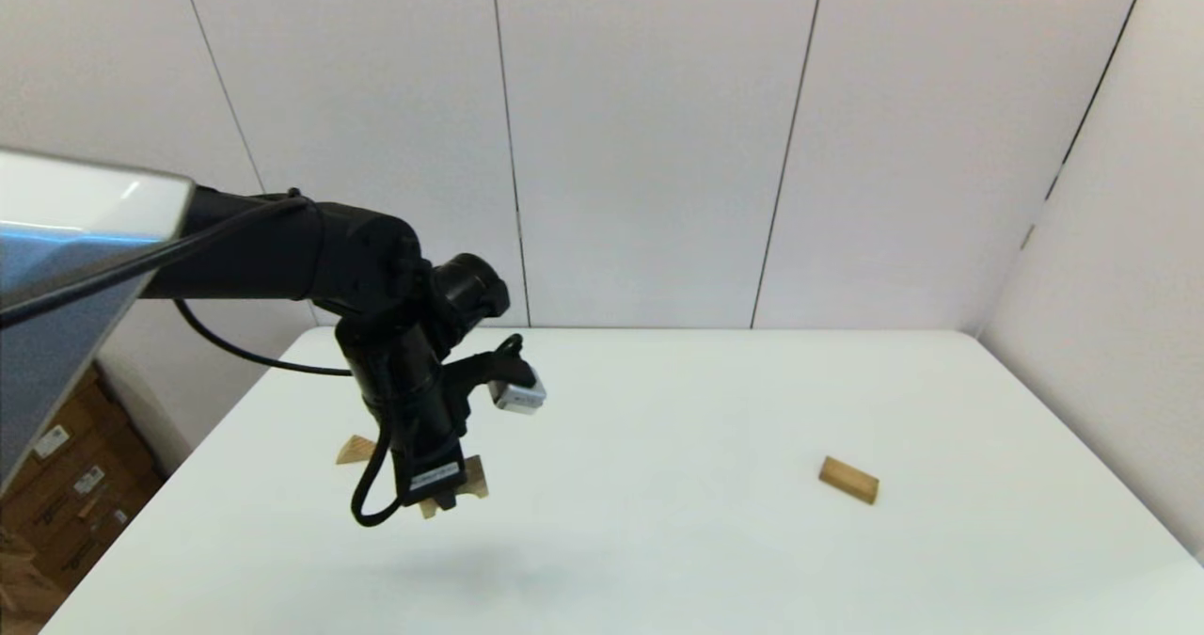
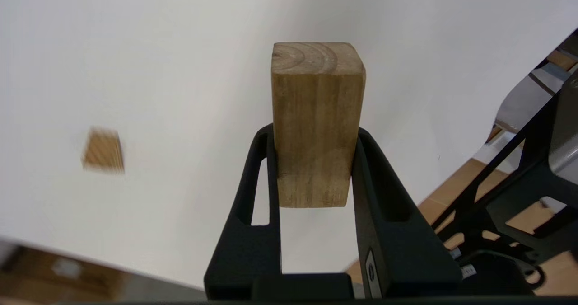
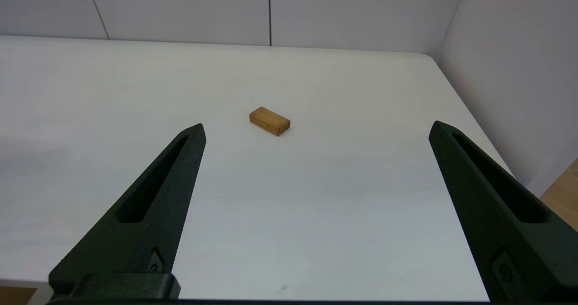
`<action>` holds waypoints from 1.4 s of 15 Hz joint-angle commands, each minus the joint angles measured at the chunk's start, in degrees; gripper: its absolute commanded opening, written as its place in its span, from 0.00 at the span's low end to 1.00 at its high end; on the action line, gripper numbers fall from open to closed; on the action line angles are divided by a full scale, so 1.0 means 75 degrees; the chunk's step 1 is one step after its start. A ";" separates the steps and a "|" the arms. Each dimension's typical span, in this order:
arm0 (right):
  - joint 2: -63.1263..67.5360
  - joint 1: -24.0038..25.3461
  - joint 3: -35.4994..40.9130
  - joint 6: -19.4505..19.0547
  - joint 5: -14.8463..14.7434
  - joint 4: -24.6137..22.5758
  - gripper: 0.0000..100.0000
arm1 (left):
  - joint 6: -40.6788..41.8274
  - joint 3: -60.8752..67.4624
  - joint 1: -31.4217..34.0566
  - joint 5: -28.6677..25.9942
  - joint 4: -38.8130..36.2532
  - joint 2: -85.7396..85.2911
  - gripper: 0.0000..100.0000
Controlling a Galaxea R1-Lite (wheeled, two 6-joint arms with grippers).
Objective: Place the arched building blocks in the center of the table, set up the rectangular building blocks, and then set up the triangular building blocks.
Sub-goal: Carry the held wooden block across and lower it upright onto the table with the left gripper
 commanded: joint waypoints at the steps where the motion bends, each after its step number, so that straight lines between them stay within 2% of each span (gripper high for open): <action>1: -0.0002 0.0001 0.0012 -0.0003 0.0004 -0.0001 1.00 | 0.0158 -0.0974 -0.0726 -0.1107 0.0044 0.0942 0.00; 9: -0.0002 0.0001 0.0012 -0.0003 0.0004 -0.0001 1.00 | 0.0193 -0.3084 -0.1734 -0.1131 -0.0038 0.2560 0.00; 13: -0.0002 0.0001 0.0012 -0.0003 0.0004 -0.0001 1.00 | 0.0521 -0.3084 -0.1827 -0.1107 -0.1128 0.2935 0.00; 21: -0.0002 0.0001 0.0012 -0.0003 0.0004 -0.0001 1.00 | 0.0838 -0.3084 -0.1945 -0.1014 -0.1081 0.3157 0.00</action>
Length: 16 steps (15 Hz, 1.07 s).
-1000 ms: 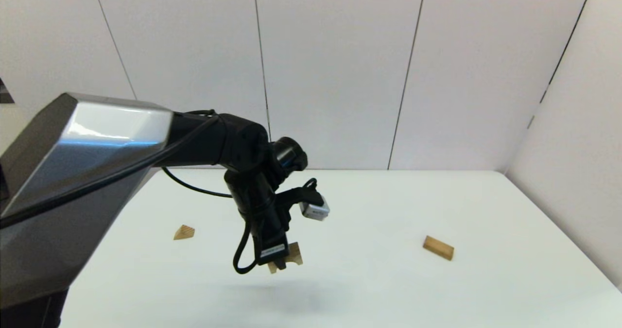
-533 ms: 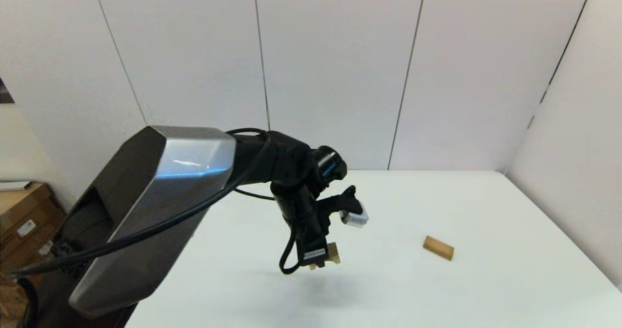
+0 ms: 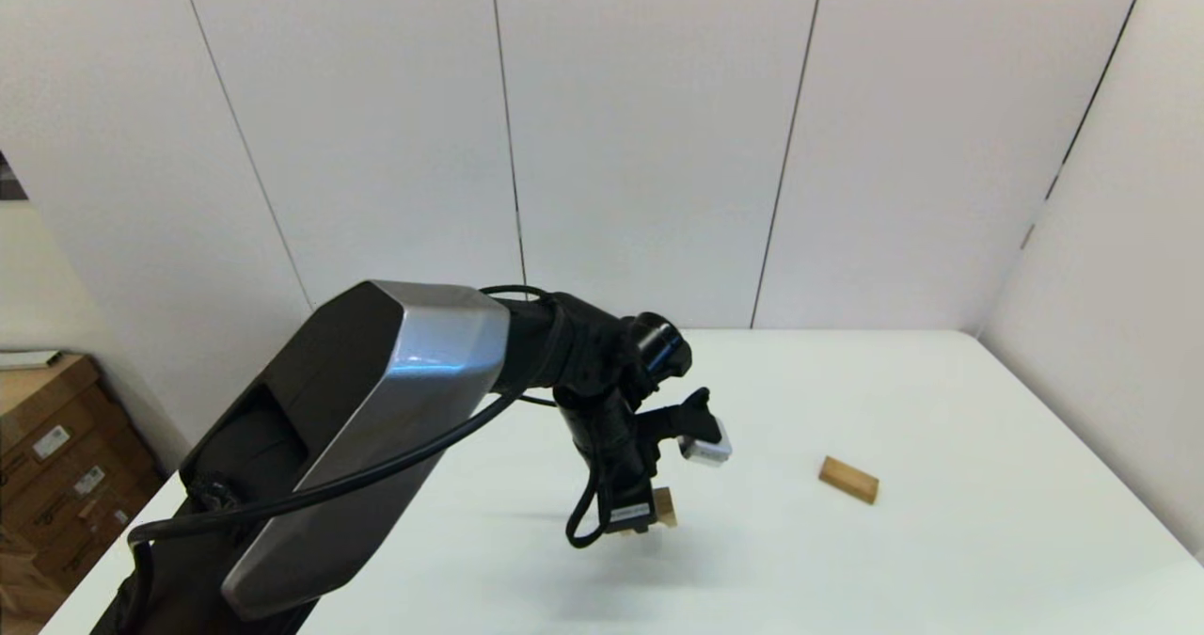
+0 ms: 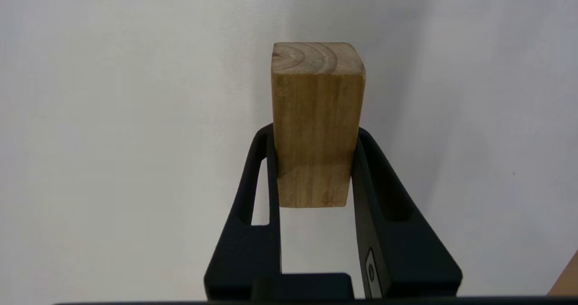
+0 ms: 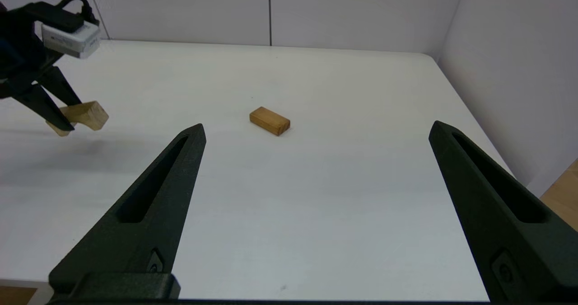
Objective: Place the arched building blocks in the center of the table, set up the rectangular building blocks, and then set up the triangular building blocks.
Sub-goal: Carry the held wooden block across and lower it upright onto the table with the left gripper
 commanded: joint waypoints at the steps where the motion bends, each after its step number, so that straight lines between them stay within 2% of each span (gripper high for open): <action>1: -0.0002 0.0001 0.0012 -0.0003 0.0004 -0.0001 1.00 | 0.0255 0.0000 -0.0018 0.0202 0.0102 0.0053 0.00; 4: -0.0002 0.0001 0.0012 -0.0003 0.0004 -0.0001 1.00 | 0.0372 0.0000 -0.0077 0.0437 0.0079 0.0053 0.00; 7: -0.0002 0.0001 0.0012 -0.0003 0.0004 -0.0001 1.00 | 0.1028 0.0000 -0.0065 0.0589 0.0091 0.0053 0.00; 14: -0.0002 0.0001 0.0012 -0.0003 0.0004 -0.0001 1.00 | 0.1227 0.0000 -0.0136 0.0601 0.0149 0.0123 0.00; 16: -0.0002 0.0001 0.0012 -0.0003 0.0004 -0.0001 1.00 | 0.1227 0.0000 -0.0159 0.0859 0.0161 0.0229 0.00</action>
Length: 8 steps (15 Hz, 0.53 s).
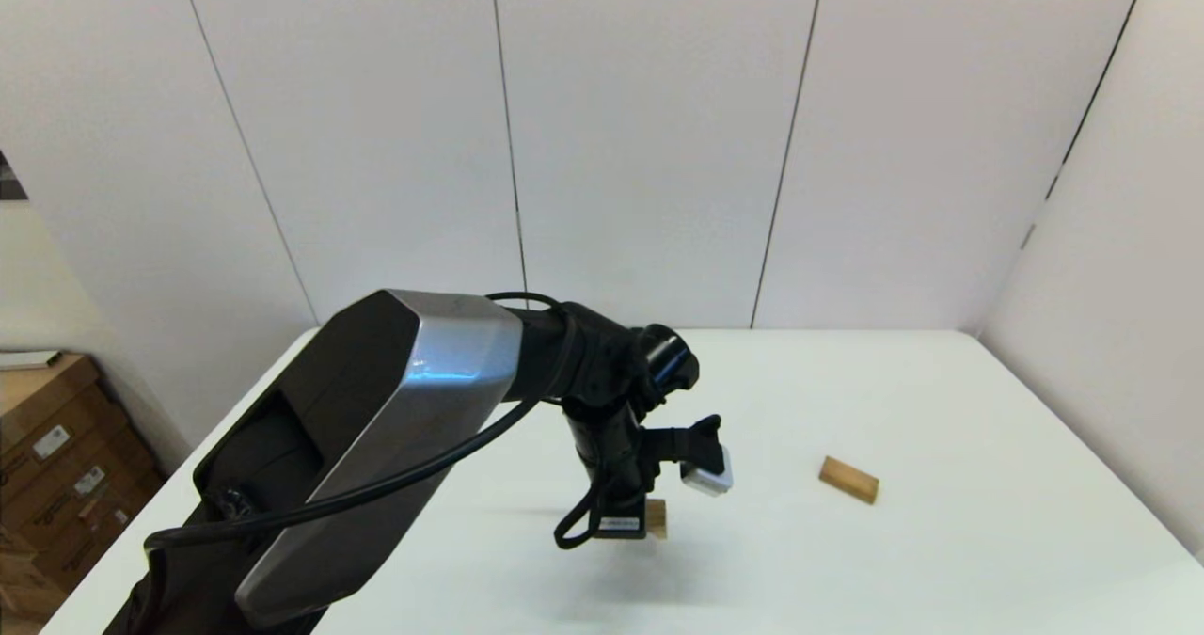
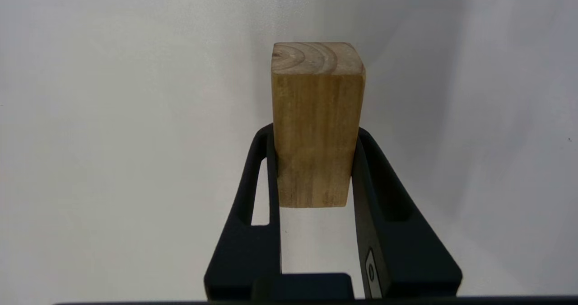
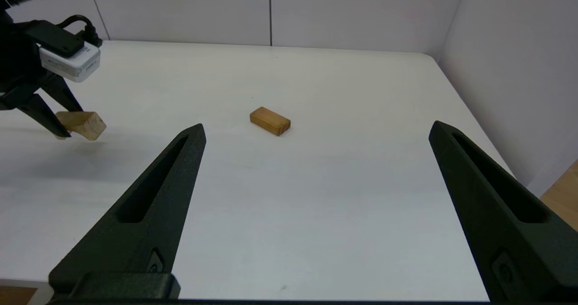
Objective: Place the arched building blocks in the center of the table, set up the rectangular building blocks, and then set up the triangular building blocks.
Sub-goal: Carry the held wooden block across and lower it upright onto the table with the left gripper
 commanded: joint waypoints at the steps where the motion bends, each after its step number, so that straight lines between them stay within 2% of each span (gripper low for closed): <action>1: -0.0002 0.0001 0.0012 -0.0003 0.0005 -0.0001 1.00 | 0.0021 0.0000 -0.0034 0.0378 0.0044 0.0130 0.00; 8: -0.0002 0.0001 0.0012 -0.0003 0.0005 -0.0001 1.00 | -0.0002 0.0000 -0.0022 0.0448 0.0091 0.0223 0.00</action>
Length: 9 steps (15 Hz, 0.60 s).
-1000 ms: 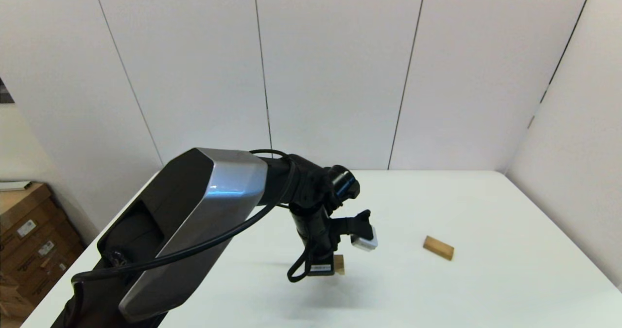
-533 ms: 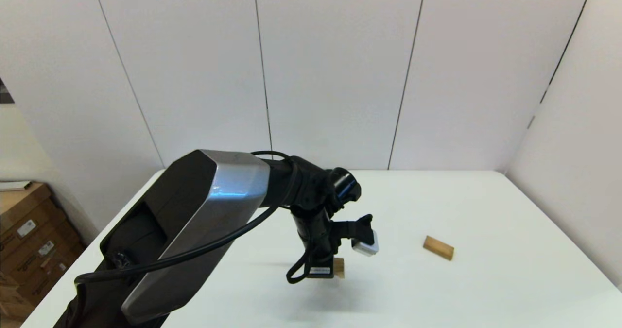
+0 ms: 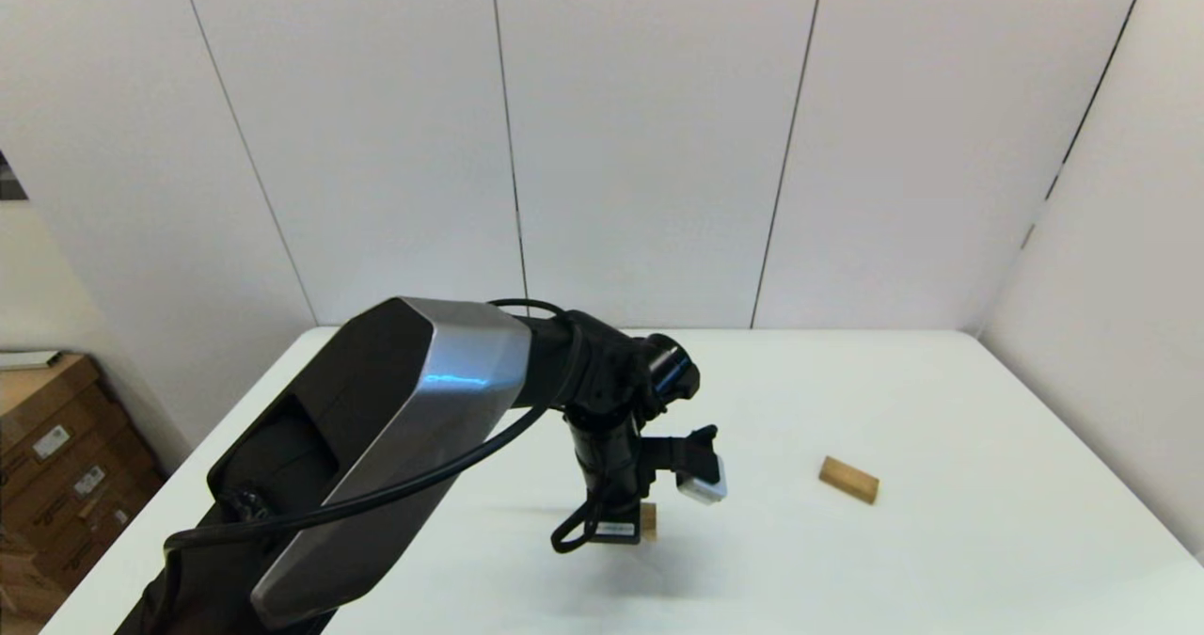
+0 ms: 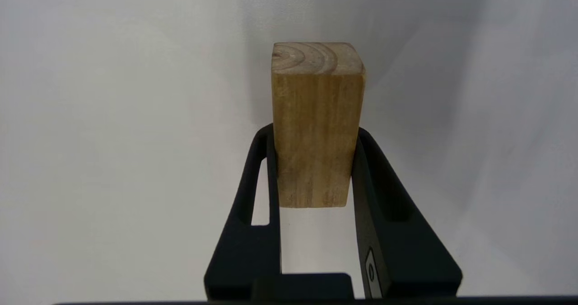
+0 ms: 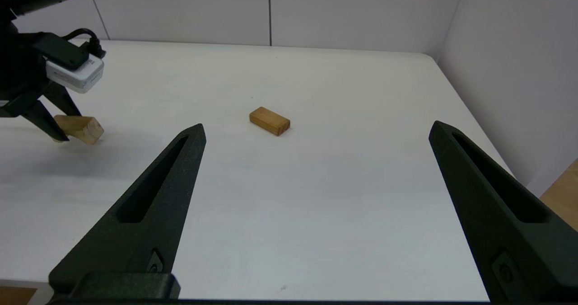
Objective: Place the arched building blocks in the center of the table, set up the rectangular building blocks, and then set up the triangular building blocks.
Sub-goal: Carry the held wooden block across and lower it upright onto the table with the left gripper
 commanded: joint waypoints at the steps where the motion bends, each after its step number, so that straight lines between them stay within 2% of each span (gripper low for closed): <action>1: -0.0002 0.0001 0.0012 -0.0009 0.0005 0.0002 1.00 | 0.0024 0.0000 0.0002 -0.0019 0.0032 0.0078 0.00; 9: -0.0002 0.0001 0.0012 -0.0009 0.0005 0.0002 1.00 | 0.0000 0.0000 0.0002 -0.0019 0.0021 0.0136 0.00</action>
